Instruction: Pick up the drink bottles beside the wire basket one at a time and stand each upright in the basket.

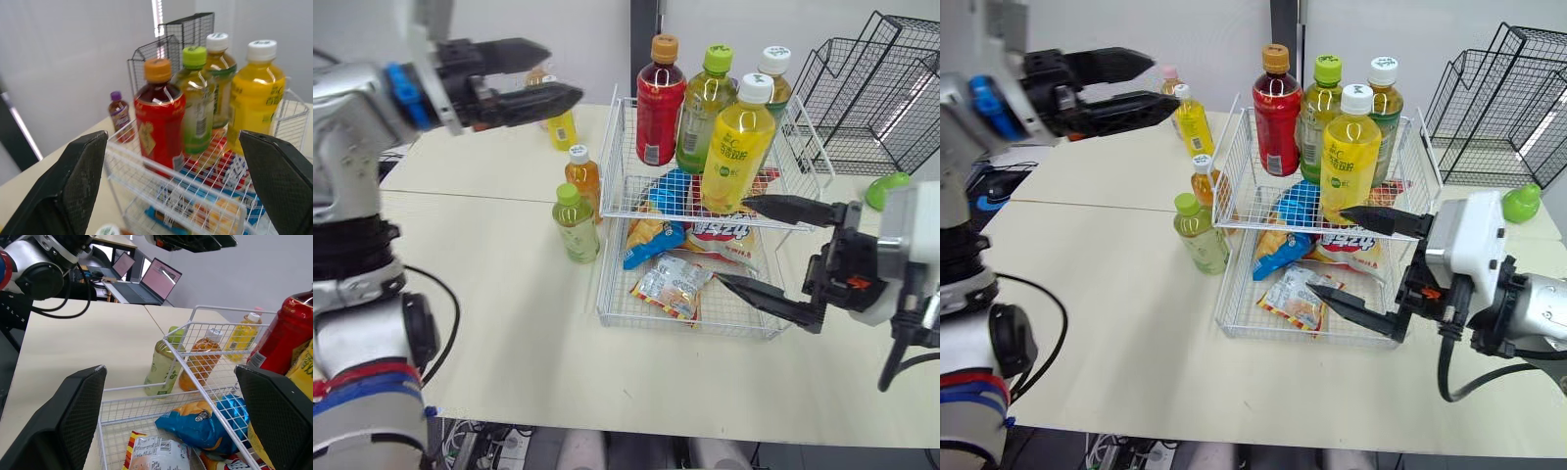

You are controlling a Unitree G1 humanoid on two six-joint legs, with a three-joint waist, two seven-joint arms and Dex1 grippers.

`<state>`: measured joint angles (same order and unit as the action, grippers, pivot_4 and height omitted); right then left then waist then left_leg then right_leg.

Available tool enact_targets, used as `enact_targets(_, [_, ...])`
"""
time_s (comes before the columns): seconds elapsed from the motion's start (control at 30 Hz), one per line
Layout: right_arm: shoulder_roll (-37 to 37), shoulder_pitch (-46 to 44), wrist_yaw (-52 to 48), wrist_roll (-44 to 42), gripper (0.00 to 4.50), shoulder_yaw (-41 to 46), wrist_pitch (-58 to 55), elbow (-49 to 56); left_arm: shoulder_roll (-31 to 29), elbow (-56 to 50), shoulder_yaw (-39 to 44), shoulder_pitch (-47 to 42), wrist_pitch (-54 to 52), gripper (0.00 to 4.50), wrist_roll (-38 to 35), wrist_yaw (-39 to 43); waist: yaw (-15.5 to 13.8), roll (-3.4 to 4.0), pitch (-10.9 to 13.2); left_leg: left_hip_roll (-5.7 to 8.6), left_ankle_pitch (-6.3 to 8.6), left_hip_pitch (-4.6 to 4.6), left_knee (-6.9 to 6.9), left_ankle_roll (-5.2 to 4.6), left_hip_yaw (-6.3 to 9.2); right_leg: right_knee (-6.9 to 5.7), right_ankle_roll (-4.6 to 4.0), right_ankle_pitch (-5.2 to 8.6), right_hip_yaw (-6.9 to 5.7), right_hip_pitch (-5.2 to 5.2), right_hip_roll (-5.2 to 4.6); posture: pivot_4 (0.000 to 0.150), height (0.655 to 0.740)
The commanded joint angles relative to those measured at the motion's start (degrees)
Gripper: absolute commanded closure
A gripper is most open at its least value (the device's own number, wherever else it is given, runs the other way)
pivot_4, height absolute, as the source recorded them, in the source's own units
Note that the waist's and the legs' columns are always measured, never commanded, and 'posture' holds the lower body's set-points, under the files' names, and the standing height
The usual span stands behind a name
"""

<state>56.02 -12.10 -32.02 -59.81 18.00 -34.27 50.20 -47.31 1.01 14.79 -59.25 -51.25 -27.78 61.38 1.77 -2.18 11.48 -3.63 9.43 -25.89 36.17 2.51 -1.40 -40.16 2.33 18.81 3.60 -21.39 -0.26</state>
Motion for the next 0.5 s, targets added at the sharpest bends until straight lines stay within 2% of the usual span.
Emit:
enact_targets(0.03, [-1.3,0.7,-1.9,5.4,0.00,-2.8,3.1,1.2,-1.4,-8.1,5.4,10.9,-0.5,0.05,-0.9,-4.3,0.0,0.06,-0.1,0.00,0.00,0.03,0.00,0.00,0.00,-0.02,0.00,0.00,0.01,0.03,-0.02,0.150,0.7207])
enact_targets(0.13, [-2.3,2.1,-3.5,8.1,0.00,-4.8,4.1,1.7,2.0,-13.5,10.1,18.8,-3.0,0.05,-3.4,-10.7,-0.1,0.03,-0.1,-0.07,0.00,0.13,-0.01,0.00,-0.02,-0.15,0.00,0.01,0.03,0.06,-0.19,0.150,0.7207])
enact_targets(0.23, [-2.9,2.2,-4.0,9.1,0.00,-5.2,4.4,1.5,8.0,-20.6,10.2,25.3,-3.7,0.05,-4.5,-17.8,-0.5,-0.18,-0.1,-0.06,-0.01,-0.01,0.22,0.01,0.12,-0.25,0.00,0.01,-0.11,0.04,-0.18,0.150,0.7207])
enact_targets(0.37, [-3.0,2.0,-4.0,8.5,0.00,-4.5,3.8,1.7,17.0,-27.8,8.7,29.8,-2.8,0.05,-3.7,-28.8,-0.8,-0.21,-0.2,-0.01,0.00,0.05,0.33,-0.01,0.12,-0.25,0.08,-0.03,-0.10,0.20,-0.36,0.150,0.7207])
enact_targets(0.5, [-3.0,2.2,-3.5,7.9,0.00,-3.9,3.3,2.3,22.6,-32.8,4.3,32.3,-1.8,0.05,0.0,-38.4,-0.8,-0.21,-0.2,0.02,0.01,0.05,0.47,-0.01,0.12,-0.28,0.10,-0.05,-0.06,0.22,-0.23,0.150,0.7207])
